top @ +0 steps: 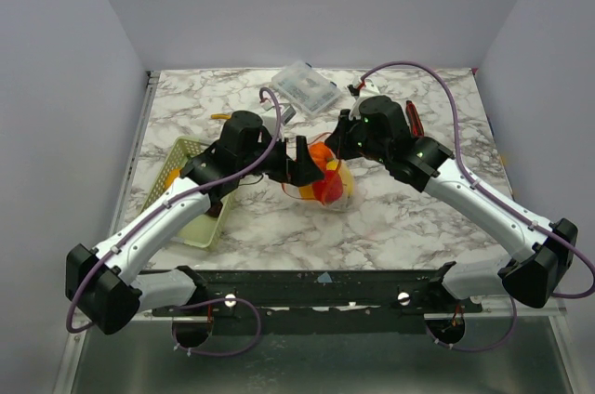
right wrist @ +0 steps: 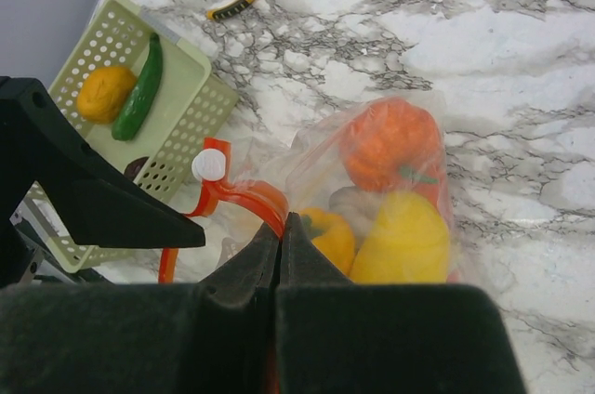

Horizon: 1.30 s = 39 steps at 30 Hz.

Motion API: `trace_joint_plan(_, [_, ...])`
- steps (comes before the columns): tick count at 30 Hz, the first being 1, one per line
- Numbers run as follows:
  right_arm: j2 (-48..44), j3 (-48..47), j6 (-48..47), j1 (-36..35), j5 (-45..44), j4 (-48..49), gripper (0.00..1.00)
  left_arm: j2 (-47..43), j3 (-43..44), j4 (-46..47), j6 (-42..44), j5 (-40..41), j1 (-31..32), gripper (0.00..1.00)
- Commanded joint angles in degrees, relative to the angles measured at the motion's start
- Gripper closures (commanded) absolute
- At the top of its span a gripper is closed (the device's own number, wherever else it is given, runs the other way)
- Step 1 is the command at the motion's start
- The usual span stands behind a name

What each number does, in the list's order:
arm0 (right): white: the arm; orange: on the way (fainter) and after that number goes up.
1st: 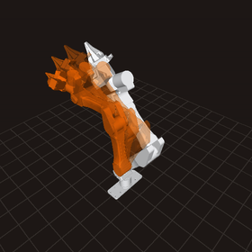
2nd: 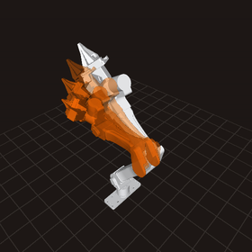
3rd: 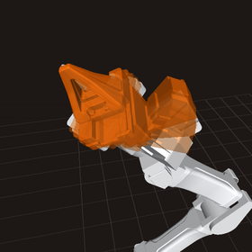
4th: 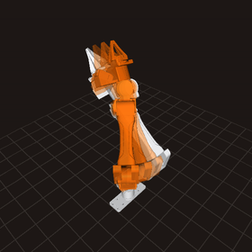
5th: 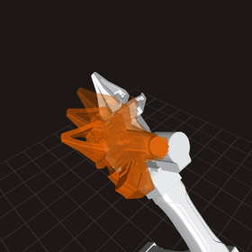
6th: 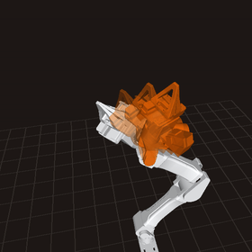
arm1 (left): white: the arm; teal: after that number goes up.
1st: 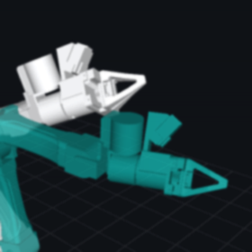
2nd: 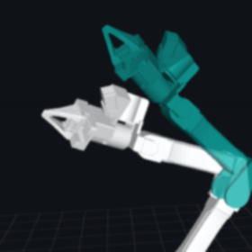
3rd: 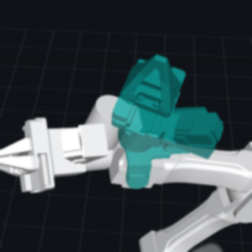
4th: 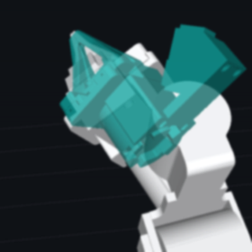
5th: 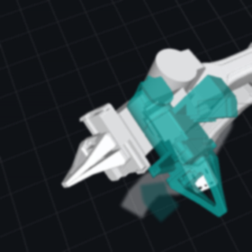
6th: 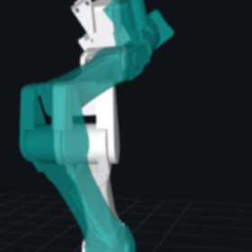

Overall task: Place the food in the zip-top bag and seal the zipper
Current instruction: Place the fake fruit in the zipper food storage bag, then adjust the zipper food storage bag at the center of the board.

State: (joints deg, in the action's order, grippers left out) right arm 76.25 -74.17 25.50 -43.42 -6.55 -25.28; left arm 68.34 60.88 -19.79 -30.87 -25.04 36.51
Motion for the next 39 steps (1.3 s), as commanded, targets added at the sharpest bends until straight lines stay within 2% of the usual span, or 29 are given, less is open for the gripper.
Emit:
trace_joint_plan(1, [-0.9, 0.5, 0.3, 0.1, 0.6, 2.3, 1.0, -3.0, 1.6, -2.5, 1.4, 1.6, 0.3, 0.03])
trace_joint_plan(5, [-0.8, 0.2, 0.3, 0.0, 0.7, 2.2, 1.0, -7.2, -0.8, -3.7, 2.3, 3.0, 0.2, 0.14])
trace_joint_plan(9, [-0.9, 0.2, 0.2, 0.1, 0.8, 2.2, 1.0, -11.1, -3.6, -6.8, 3.8, 7.4, 0.2, 0.29])
trace_joint_plan(10, [-0.9, 0.2, 0.2, 0.1, 0.8, 2.3, 1.0, -12.0, -4.8, -7.2, 4.0, 8.9, 0.2, 0.29])
trace_joint_plan(13, [-0.9, 0.2, 0.3, 0.0, 1.2, 2.2, 1.0, -12.7, -7.7, -7.4, 2.8, 10.1, 0.1, 0.16])
trace_joint_plan(17, [-1.0, -0.1, 0.3, 0.0, 1.6, 1.9, 1.0, -11.3, -11.8, -2.7, -0.6, 5.8, 0.1, 0.16])
trace_joint_plan(19, [-1.1, -0.2, 0.3, 0.0, 1.7, 1.6, 1.0, -10.1, -13.4, 0.1, -2.4, 4.1, 0.1, 0.23])
trace_joint_plan(24, [-1.1, -0.6, 0.1, 0.1, 2.0, 0.0, 1.0, -7.7, -14.1, 2.0, -3.6, 2.0, 0.1, 0.57])
trace_joint_plan(25, [-1.2, -0.5, -0.2, 0.1, 2.0, -0.3, 1.0, -7.6, -13.8, 1.6, -3.3, 2.0, 0.1, 0.65])
trace_joint_plan(28, [-1.5, -0.4, -0.8, 0.0, 1.5, -1.4, 1.0, -8.2, -12.0, 0.5, -2.7, 2.2, 0.1, 0.98])
trace_joint_plan(33, [-0.5, -2.4, -3.0, 0.0, 3.3, -4.4, 1.0, -9.5, -8.3, 0.4, -5.3, 0.1, 0.0, 1.0])
trace_joint_plan(37, [0.1, -5.7, -3.1, -1.5, 11.1, -6.4, 1.0, -9.6, -5.6, 5.4, -13.4, -7.2, 0.1, 1.0])
trace_joint_plan(39, [0.1, -7.4, -2.8, -4.4, 12.1, -6.9, 1.0, -10.2, -5.6, 9.0, -18.1, -9.4, 0.1, 1.0])
